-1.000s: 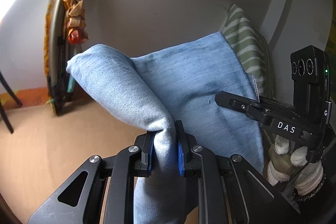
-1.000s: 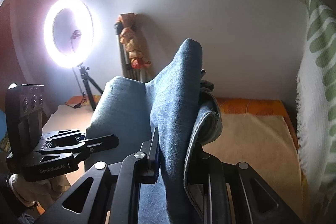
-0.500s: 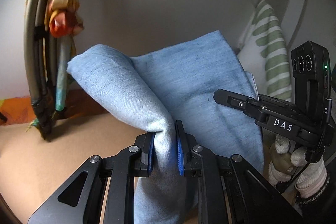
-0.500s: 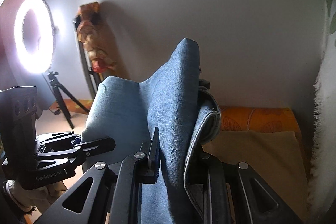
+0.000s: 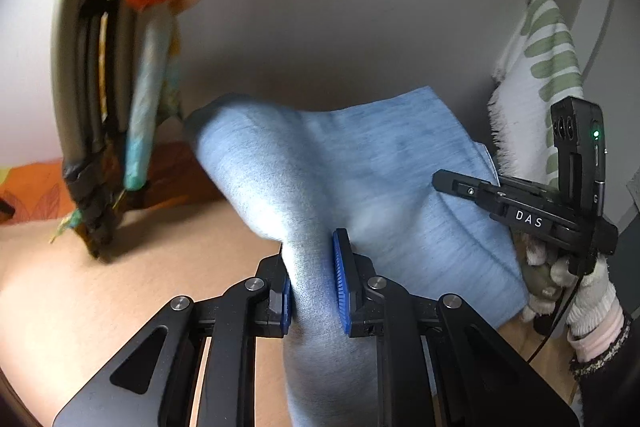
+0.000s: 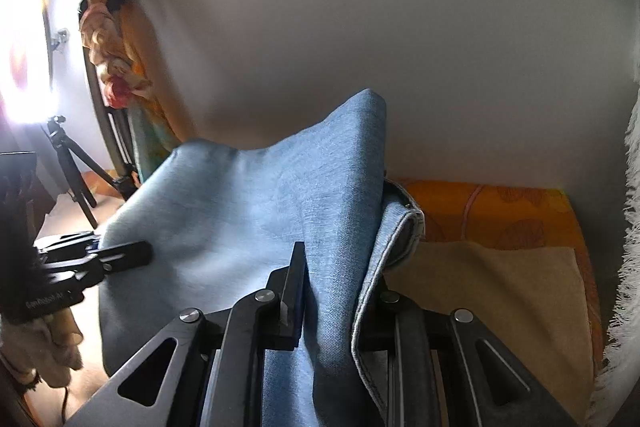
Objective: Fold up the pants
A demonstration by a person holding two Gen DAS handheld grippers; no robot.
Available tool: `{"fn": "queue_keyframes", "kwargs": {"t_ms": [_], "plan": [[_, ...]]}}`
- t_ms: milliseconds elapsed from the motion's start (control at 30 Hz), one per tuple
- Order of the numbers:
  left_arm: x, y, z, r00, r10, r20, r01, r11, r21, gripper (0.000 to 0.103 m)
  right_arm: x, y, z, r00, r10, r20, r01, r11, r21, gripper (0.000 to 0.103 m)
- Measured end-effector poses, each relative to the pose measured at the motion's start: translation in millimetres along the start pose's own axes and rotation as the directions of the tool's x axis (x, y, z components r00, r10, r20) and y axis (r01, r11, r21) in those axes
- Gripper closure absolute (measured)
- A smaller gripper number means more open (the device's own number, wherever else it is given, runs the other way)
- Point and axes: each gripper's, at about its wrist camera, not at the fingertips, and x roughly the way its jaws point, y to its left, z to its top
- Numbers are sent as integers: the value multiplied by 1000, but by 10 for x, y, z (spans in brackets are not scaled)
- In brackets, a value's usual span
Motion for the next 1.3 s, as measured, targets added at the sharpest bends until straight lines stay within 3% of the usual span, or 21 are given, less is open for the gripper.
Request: {"fn": "queue_keyframes", "kwargs": {"t_ms": [233,400,667,867,1300], "plan": [[7,16,-9,997,65,-30,-65,998,-1,85,190,5,17,997,-60,-38,61,998,24,68],[-118,18,-46,994,109,-8,-108,993,41,85,148,-25,5,993,-109,-40,111,993,41,66],[-259,-90,-46,993,118,20,-120,989,82,85,68,-19,17,980,-194,-32,196,978,65,61],[-416,-340,-70,993,115,40,-119,984,129,85,-173,45,-39,982,-191,-10,191,978,80,55],[-948,-691,-228,992,98,83,-112,977,179,85,-758,228,-297,984,-177,25,174,981,92,53]]}}
